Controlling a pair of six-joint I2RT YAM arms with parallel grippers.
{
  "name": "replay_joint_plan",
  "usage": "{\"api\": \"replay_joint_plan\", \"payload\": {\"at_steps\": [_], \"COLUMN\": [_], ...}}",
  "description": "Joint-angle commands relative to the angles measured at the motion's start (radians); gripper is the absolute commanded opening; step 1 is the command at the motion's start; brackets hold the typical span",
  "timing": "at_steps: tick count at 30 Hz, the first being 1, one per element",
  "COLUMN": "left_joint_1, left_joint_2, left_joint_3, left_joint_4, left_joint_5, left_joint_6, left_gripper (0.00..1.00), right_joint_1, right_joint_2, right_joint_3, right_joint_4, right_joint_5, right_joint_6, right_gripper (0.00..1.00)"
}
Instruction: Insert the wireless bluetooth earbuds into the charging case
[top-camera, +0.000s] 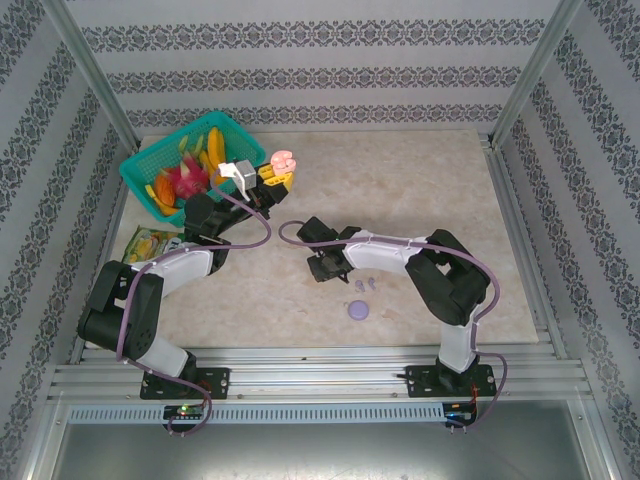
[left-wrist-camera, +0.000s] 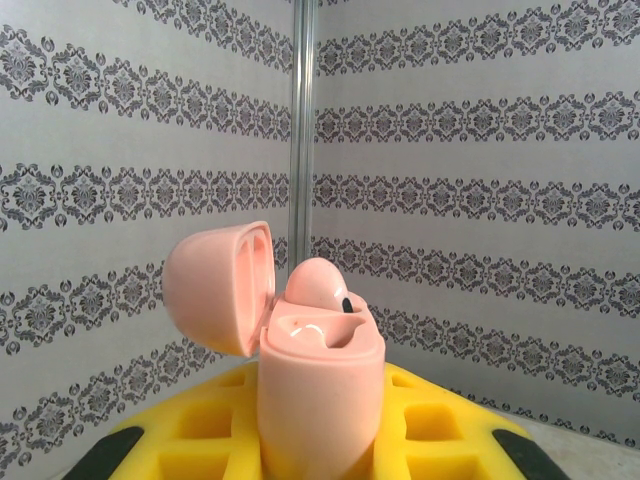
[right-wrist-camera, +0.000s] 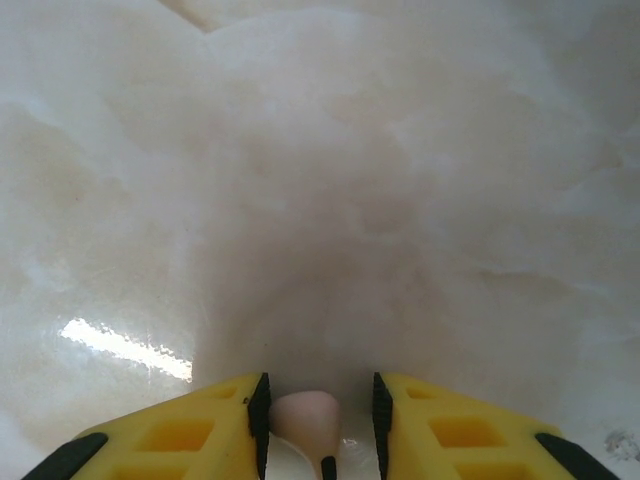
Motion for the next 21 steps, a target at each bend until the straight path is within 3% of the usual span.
{"api": "replay_joint_plan", "payload": {"at_steps": [1, 21], "left_joint_1": [0.008, 0.01], "left_joint_2": [0.008, 0.01], "left_joint_3": [0.016, 0.019], "left_joint_4": [0.045, 0.046], "left_joint_5": [-0.008, -0.011], "left_joint_6": [-0.011, -0.009], "left_gripper": [0.0, 0.0], "right_joint_1": [0.023, 0.037], "right_joint_2": [0.031, 0.031], "right_joint_3": [0.013, 0.01], "right_joint_4": [-0.049, -0.073], "right_joint_5": [0.012, 0.029], "right_joint_6": [0.013, 0.015], "right_gripper": [0.33, 0.29]}}
